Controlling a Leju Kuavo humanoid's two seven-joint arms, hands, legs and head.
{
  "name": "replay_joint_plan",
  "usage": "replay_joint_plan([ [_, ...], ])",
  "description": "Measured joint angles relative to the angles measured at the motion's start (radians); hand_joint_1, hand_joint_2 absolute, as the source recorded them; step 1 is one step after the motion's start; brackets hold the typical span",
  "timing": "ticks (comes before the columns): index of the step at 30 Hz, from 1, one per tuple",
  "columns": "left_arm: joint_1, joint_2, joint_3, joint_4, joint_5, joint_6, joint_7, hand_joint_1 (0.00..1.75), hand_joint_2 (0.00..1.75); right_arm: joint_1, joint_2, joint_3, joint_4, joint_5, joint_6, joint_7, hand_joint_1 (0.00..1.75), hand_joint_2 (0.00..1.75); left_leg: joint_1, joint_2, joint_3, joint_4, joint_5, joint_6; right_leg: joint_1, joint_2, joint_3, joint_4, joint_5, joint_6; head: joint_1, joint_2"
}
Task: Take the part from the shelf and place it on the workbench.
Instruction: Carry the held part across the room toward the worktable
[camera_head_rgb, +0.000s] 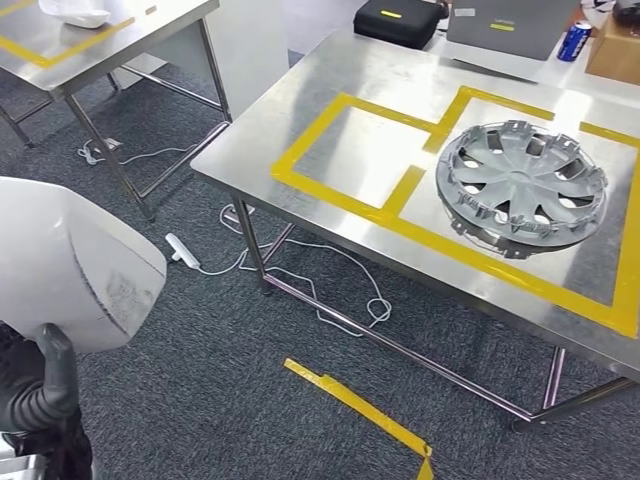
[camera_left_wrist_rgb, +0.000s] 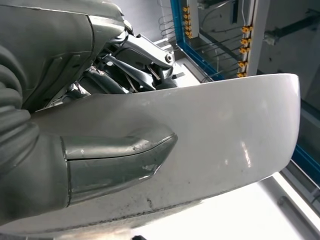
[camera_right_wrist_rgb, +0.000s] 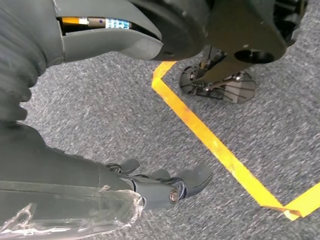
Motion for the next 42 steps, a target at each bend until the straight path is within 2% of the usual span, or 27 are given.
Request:
replay_joint_plan([
  [2, 0.000, 0.000, 0.001, 0.000, 0.000, 0.000, 0.000, 1.75, 1.75, -0.001, 0.000, 0.000, 0.000, 0.000, 0.000, 0.000, 0.00, 1.75, 0.002, 0.000, -0.031, 0.070, -0.045, -0.010, -0.004, -0.001, 0.004, -0.006, 0.001, -0.012, -0.004, 0.000],
  [4, 0.001, 0.001, 0.001, 0.000, 0.000, 0.000, 0.000, 1.75, 1.75, -0.001, 0.000, 0.000, 0.000, 0.000, 0.002, -0.001, 0.00, 1.75, 0.004, 0.000, -0.094, 0.198, -0.104, -0.015, -0.004, -0.001, 0.005, -0.006, -0.001, -0.017, -0.006, 0.000],
  [5, 0.001, 0.001, 0.001, 0.000, 0.001, 0.000, 0.000, 1.75, 1.75, -0.001, 0.000, 0.000, 0.000, -0.001, 0.003, -0.001, 0.00, 1.75, 0.005, 0.000, -0.122, 0.249, -0.118, -0.016, -0.004, 0.000, 0.006, -0.006, -0.001, -0.018, -0.006, 0.000],
  [6, 0.002, 0.001, 0.001, 0.000, 0.002, 0.000, 0.000, 1.75, 1.75, 0.000, 0.000, 0.000, 0.000, -0.001, 0.004, -0.001, 0.00, 1.75, 0.006, 0.000, -0.135, 0.269, -0.113, -0.017, -0.003, 0.001, 0.006, -0.005, -0.002, -0.018, -0.006, 0.000],
  [7, 0.002, 0.001, 0.002, 0.000, 0.002, 0.000, 0.000, 1.75, 1.75, 0.000, 0.000, 0.000, 0.000, -0.001, 0.004, -0.001, 0.00, 1.75, 0.006, 0.000, -0.131, 0.252, -0.087, -0.016, -0.004, 0.002, 0.008, -0.005, -0.003, -0.018, -0.006, 0.000],
  [9, 0.001, 0.001, 0.002, 0.000, 0.003, 0.000, 0.000, 1.75, 1.75, 0.000, 0.000, 0.000, 0.000, -0.001, 0.005, -0.001, 0.00, 1.75, 0.007, -0.001, -0.078, 0.133, -0.010, -0.012, -0.004, 0.007, 0.014, -0.005, -0.006, -0.015, -0.006, 0.000],
  [10, 0.001, 0.001, 0.002, 0.000, 0.003, 0.000, 0.000, 1.75, 1.75, 0.000, 0.000, 0.000, 0.000, -0.001, 0.005, -0.001, 0.00, 1.75, 0.007, -0.003, -0.048, 0.070, 0.016, -0.010, -0.002, 0.010, 0.016, -0.004, -0.008, -0.011, -0.006, 0.000],
  [11, 0.001, 0.001, 0.002, 0.000, 0.003, 0.000, 0.000, 1.75, 1.75, -0.001, 0.000, 0.000, 0.000, -0.001, 0.006, -0.001, 0.00, 1.75, 0.006, -0.005, -0.029, 0.027, 0.027, -0.007, 0.000, 0.012, 0.015, -0.003, -0.009, -0.006, -0.006, 0.000],
  [14, 0.002, 0.000, 0.002, 0.000, 0.003, 0.000, 0.000, 1.75, 1.75, -0.001, 0.000, 0.000, 0.000, -0.001, 0.008, -0.001, 0.00, 1.75, 0.003, -0.005, -0.021, -0.001, 0.024, 0.007, 0.001, 0.014, 0.010, -0.005, -0.008, 0.011, -0.005, 0.000],
  [16, 0.002, 0.000, 0.002, 0.000, 0.003, -0.001, 0.000, 1.75, 1.75, -0.001, 0.000, 0.000, 0.000, -0.002, 0.008, -0.002, 0.00, 1.75, 0.006, -0.001, -0.019, -0.007, 0.028, 0.019, -0.001, 0.010, -0.002, 0.018, -0.025, 0.022, -0.003, 0.000],
  [17, 0.002, 0.000, 0.002, 0.000, 0.003, -0.002, 0.000, 1.75, 1.75, -0.001, 0.000, 0.000, 0.000, -0.002, 0.008, -0.002, 0.00, 1.75, 0.007, 0.002, -0.017, -0.010, 0.029, 0.025, -0.001, 0.007, -0.022, 0.058, -0.049, 0.026, -0.002, 0.000],
  [19, 0.002, 0.000, 0.002, 0.000, 0.002, -0.003, 0.000, 1.75, 1.75, -0.002, 0.000, 0.000, 0.000, -0.002, 0.008, -0.002, 0.00, 1.75, 0.006, 0.008, -0.017, -0.010, 0.028, 0.031, -0.002, 0.003, -0.084, 0.188, -0.113, 0.031, 0.002, 0.000],
  [20, 0.003, -0.001, 0.002, 0.000, 0.002, -0.003, 0.000, 1.75, 1.75, -0.001, 0.000, 0.000, 0.000, -0.002, 0.009, -0.002, 0.00, 1.75, 0.005, 0.012, -0.017, -0.009, 0.028, 0.032, -0.002, 0.002, -0.113, 0.248, -0.134, 0.032, 0.002, 0.000],
  [21, 0.003, -0.001, 0.002, 0.000, 0.002, -0.003, 0.000, 1.75, 1.75, 0.000, 0.000, 0.000, 0.000, -0.002, 0.009, -0.002, 0.00, 1.75, 0.004, 0.015, -0.016, -0.009, 0.027, 0.032, -0.002, 0.002, -0.129, 0.279, -0.137, 0.032, 0.002, 0.000],
  [22, 0.003, -0.001, 0.002, 0.000, 0.002, -0.003, 0.000, 1.75, 1.75, 0.001, -0.001, -0.001, 0.000, -0.002, 0.009, -0.002, 0.00, 1.75, 0.003, 0.017, -0.015, -0.009, 0.026, 0.033, -0.001, 0.001, -0.125, 0.269, -0.121, 0.031, 0.003, 0.000],
  [23, 0.003, -0.001, 0.002, 0.000, 0.002, -0.004, 0.000, 1.75, 1.75, 0.002, -0.001, -0.001, 0.000, -0.002, 0.009, -0.002, 0.00, 1.75, 0.002, 0.019, -0.012, -0.009, 0.025, 0.032, -0.001, -0.001, -0.101, 0.219, -0.087, 0.027, 0.002, 0.000],
  [25, 0.003, -0.001, 0.002, 0.000, 0.001, -0.004, 0.000, 1.75, 1.75, 0.001, -0.001, 0.000, 0.000, -0.002, 0.010, -0.002, 0.00, 1.75, -0.001, 0.023, -0.007, -0.008, 0.021, 0.029, 0.003, -0.019, -0.030, 0.076, -0.027, 0.018, 0.002, 0.000],
  [26, 0.002, -0.002, 0.002, 0.000, 0.001, -0.004, 0.000, 1.75, 1.75, -0.001, -0.001, 0.000, 0.000, -0.002, 0.010, -0.002, 0.00, 1.75, -0.003, 0.024, -0.006, -0.007, 0.019, 0.025, 0.006, -0.027, -0.003, 0.025, -0.013, 0.014, 0.002, 0.000],
  [27, 0.002, -0.002, 0.002, 0.000, 0.001, -0.004, 0.000, 1.75, 1.75, -0.002, 0.000, 0.000, 0.000, -0.002, 0.010, -0.002, 0.00, 1.75, -0.005, 0.026, -0.006, -0.006, 0.018, 0.021, 0.008, -0.032, 0.011, 0.000, -0.011, 0.010, 0.002, 0.000],
  [30, 0.002, -0.002, 0.002, 0.000, -0.001, -0.005, 0.000, 1.75, 1.75, -0.002, 0.000, 0.000, 0.000, -0.002, 0.012, -0.002, 0.00, 1.75, -0.005, 0.032, -0.006, -0.004, 0.014, 0.007, 0.008, -0.024, 0.016, -0.008, -0.009, 0.000, 0.001, 0.000],
  [32, 0.001, -0.002, 0.003, 0.000, -0.002, -0.006, 0.000, 1.75, 1.75, -0.002, 0.000, -0.001, 0.000, -0.002, 0.013, -0.002, 0.00, 1.75, -0.002, 0.024, -0.020, 0.036, -0.019, -0.005, 0.002, -0.016, 0.019, -0.015, -0.004, -0.010, -0.003, 0.000],
  [35, 0.002, -0.002, 0.004, 0.000, -0.002, -0.005, 0.000, 1.75, 1.75, -0.003, 0.000, -0.001, 0.000, -0.002, 0.018, -0.002, 0.00, 1.75, 0.003, 0.015, -0.100, 0.207, -0.106, -0.016, 0.001, -0.003, 0.020, -0.016, -0.003, -0.016, -0.008, 0.000],
  [36, 0.002, -0.002, 0.004, 0.000, -0.002, -0.005, 0.001, 1.75, 1.75, -0.002, 0.000, -0.001, 0.000, -0.002, 0.019, -0.002, 0.00, 1.75, 0.004, 0.014, -0.123, 0.251, -0.117, -0.017, 0.001, 0.003, 0.020, -0.016, -0.003, -0.016, -0.008, 0.000],
  [37, 0.003, -0.002, 0.004, 0.000, -0.002, -0.005, 0.001, 1.75, 1.75, -0.001, 0.000, -0.001, 0.000, -0.002, 0.019, -0.002, 0.00, 1.75, 0.005, 0.014, -0.132, 0.266, -0.108, -0.018, 0.001, 0.010, 0.020, -0.015, -0.003, -0.016, -0.008, 0.000],
  [38, 0.003, -0.002, 0.005, 0.000, -0.002, -0.005, 0.001, 1.75, 1.75, -0.001, 0.000, -0.001, 0.000, -0.002, 0.020, -0.002, 0.00, 1.75, 0.006, 0.013, -0.122, 0.240, -0.080, -0.018, 0.001, 0.018, 0.021, -0.014, -0.004, -0.016, -0.008, 0.000],
  [40, 0.002, -0.002, 0.005, 0.000, -0.002, -0.005, 0.001, 1.75, 1.75, -0.002, 0.000, -0.001, 0.000, -0.003, 0.020, -0.002, 0.00, 1.75, 0.010, -0.005, -0.067, 0.121, -0.006, -0.015, 0.001, 0.035, 0.022, -0.012, -0.005, -0.013, -0.008, 0.000],
  [42, 0.002, -0.002, 0.005, 0.000, -0.003, -0.005, 0.001, 1.75, 1.75, -0.004, 0.000, -0.001, 0.000, -0.003, 0.020, -0.002, 0.00, 1.75, 0.014, -0.035, -0.026, 0.027, 0.023, -0.009, 0.002, 0.050, 0.016, -0.006, -0.006, -0.004, -0.008, 0.000],
])
